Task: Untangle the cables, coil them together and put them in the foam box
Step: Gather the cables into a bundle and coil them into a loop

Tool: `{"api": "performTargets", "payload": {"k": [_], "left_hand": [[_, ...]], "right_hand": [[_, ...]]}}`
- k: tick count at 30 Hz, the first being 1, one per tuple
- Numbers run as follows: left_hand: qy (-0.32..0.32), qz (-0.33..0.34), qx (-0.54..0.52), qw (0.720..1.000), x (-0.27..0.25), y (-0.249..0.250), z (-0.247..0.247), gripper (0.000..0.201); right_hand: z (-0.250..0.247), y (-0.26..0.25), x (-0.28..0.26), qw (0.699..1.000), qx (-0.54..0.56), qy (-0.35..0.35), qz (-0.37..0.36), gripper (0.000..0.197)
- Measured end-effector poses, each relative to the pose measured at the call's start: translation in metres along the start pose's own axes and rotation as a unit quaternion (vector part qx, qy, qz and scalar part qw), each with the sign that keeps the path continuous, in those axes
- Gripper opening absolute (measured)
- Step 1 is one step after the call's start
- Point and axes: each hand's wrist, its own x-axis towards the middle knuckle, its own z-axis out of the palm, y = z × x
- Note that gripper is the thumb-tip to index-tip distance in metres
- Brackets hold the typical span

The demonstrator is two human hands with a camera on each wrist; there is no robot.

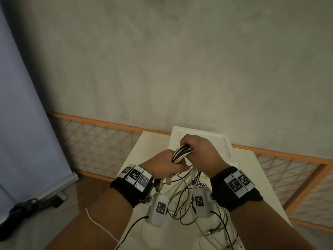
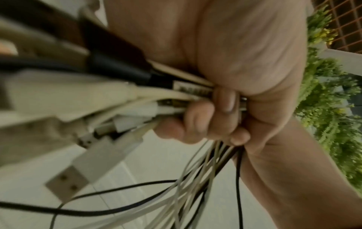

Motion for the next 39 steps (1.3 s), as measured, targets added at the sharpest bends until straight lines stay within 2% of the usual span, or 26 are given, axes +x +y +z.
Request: {"api": "performTargets", "payload": {"k": [5, 8, 9, 10, 12, 14, 16, 19, 21, 22, 23, 25, 27, 29, 31, 33, 36, 38, 39], "left_hand": [[-0.037, -0.055, -0.002, 0.998, -0.005, -0.019, 0.001, 0.020], [-0.016, -0.076, 0.101, 0.992, -0.003, -0.021, -0.006, 0.022], [0.007, -0.066, 0.185, 0.981, 0.000, -0.020, -0.012, 0.024], [0.034, -0.044, 0.296, 0.954, 0.004, -0.019, -0.019, 0.023], [0.090, 0.007, 0.479, 0.873, 0.007, -0.009, -0.030, 0.016], [0.111, 0.042, 0.555, 0.823, 0.008, 0.001, -0.035, 0.011], [0.100, 0.030, 0.586, 0.803, 0.009, 0.007, -0.033, 0.010], [0.053, 0.024, 0.600, 0.798, 0.009, 0.006, -0.023, 0.015], [0.016, 0.035, 0.618, 0.785, 0.009, 0.007, -0.011, 0.011], [0.010, 0.042, 0.626, 0.779, 0.008, 0.011, -0.006, 0.003], [0.026, 0.065, 0.628, 0.775, 0.008, 0.013, -0.003, 0.006], [0.014, 0.058, 0.623, 0.780, 0.011, 0.012, 0.005, 0.006], [-0.007, 0.025, 0.610, 0.792, 0.014, -0.001, 0.010, 0.016], [-0.007, 0.022, 0.579, 0.815, 0.012, -0.008, 0.008, 0.018], [0.000, 0.040, 0.524, 0.851, 0.010, -0.019, 0.007, 0.017], [-0.011, 0.054, 0.496, 0.867, 0.008, -0.029, 0.002, 0.013], [-0.034, 0.021, 0.438, 0.898, 0.007, -0.038, -0.004, 0.006], [-0.052, -0.008, 0.439, 0.897, 0.007, -0.037, -0.001, 0.004], [-0.048, -0.006, 0.461, 0.886, 0.008, -0.035, 0.000, 0.004]], "right_hand": [[0.000, -0.003, -0.006, 0.997, -0.072, 0.019, -0.030, 0.013], [-0.001, 0.006, -0.012, 0.994, -0.108, 0.001, -0.020, 0.010], [-0.001, 0.009, -0.014, 0.993, -0.120, -0.013, -0.003, 0.006], [0.000, 0.013, -0.016, 0.992, -0.125, -0.027, 0.010, 0.002], [0.005, 0.015, -0.021, 0.990, -0.119, -0.054, 0.049, 0.021], [0.008, 0.012, -0.021, 0.986, -0.114, -0.072, 0.096, 0.033], [0.004, 0.010, -0.020, 0.980, -0.108, -0.106, 0.132, 0.043], [-0.004, 0.001, -0.019, 0.974, -0.080, -0.161, 0.141, 0.070], [0.001, -0.007, -0.016, 0.980, -0.026, -0.151, 0.123, 0.070], [0.007, -0.010, -0.014, 0.981, -0.017, -0.154, 0.116, 0.066], [0.012, -0.013, -0.013, 0.979, -0.010, -0.165, 0.118, 0.060], [0.021, -0.014, -0.015, 0.973, 0.009, -0.183, 0.142, 0.049], [0.028, -0.012, -0.021, 0.966, 0.018, -0.194, 0.167, 0.043], [0.033, -0.011, -0.024, 0.961, 0.010, -0.214, 0.175, 0.038], [0.037, -0.009, -0.025, 0.957, -0.014, -0.229, 0.179, 0.031], [0.037, -0.005, -0.027, 0.953, -0.056, -0.235, 0.181, 0.018], [0.042, -0.002, -0.033, 0.946, -0.100, -0.253, 0.175, 0.010], [0.044, -0.004, -0.034, 0.944, -0.130, -0.255, 0.167, 0.009], [0.045, -0.005, -0.034, 0.943, -0.142, -0.254, 0.162, 0.012]]}}
